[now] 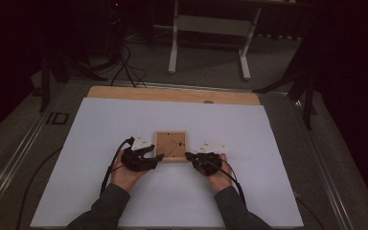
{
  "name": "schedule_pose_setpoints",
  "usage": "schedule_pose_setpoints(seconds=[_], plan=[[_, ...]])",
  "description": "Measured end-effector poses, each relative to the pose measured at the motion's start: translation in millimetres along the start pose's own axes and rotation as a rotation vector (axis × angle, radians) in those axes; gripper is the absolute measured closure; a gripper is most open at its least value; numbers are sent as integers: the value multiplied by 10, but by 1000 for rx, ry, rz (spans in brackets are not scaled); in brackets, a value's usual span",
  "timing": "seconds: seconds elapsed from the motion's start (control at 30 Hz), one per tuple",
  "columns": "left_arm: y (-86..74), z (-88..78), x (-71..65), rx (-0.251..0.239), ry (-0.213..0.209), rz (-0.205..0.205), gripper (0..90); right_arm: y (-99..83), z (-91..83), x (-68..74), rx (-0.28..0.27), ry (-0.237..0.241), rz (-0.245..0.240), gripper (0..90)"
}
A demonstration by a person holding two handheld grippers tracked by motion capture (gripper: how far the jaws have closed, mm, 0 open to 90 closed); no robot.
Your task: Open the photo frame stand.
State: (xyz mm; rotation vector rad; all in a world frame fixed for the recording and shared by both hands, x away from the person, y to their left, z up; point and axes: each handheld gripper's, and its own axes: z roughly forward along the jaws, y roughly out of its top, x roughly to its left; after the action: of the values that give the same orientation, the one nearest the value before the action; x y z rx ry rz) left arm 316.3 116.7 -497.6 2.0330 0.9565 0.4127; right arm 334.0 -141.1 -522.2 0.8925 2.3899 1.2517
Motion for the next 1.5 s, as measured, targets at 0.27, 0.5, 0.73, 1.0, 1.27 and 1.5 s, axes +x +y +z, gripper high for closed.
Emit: schedule_pose_setpoints(seconds=[0.27,0.5,0.73,1.0,1.27,1.5], plan=[[36,171,-31,38,35,33,466,-8,5,12,-7,1,10,896],[41,262,-46,48,37,30,462,-13,5,10,-11,2,11,896],[55,359,-37,67,48,13,447,-16,4,11,-12,1,10,896],[71,406,-34,84,59,4,499,-17,4,10,-13,1,10,895],[153,331,-78,47,82,36,506,-19,4,9,-14,1,9,895],[180,326,-77,55,80,33,505,-20,4,10,-16,1,12,895]])
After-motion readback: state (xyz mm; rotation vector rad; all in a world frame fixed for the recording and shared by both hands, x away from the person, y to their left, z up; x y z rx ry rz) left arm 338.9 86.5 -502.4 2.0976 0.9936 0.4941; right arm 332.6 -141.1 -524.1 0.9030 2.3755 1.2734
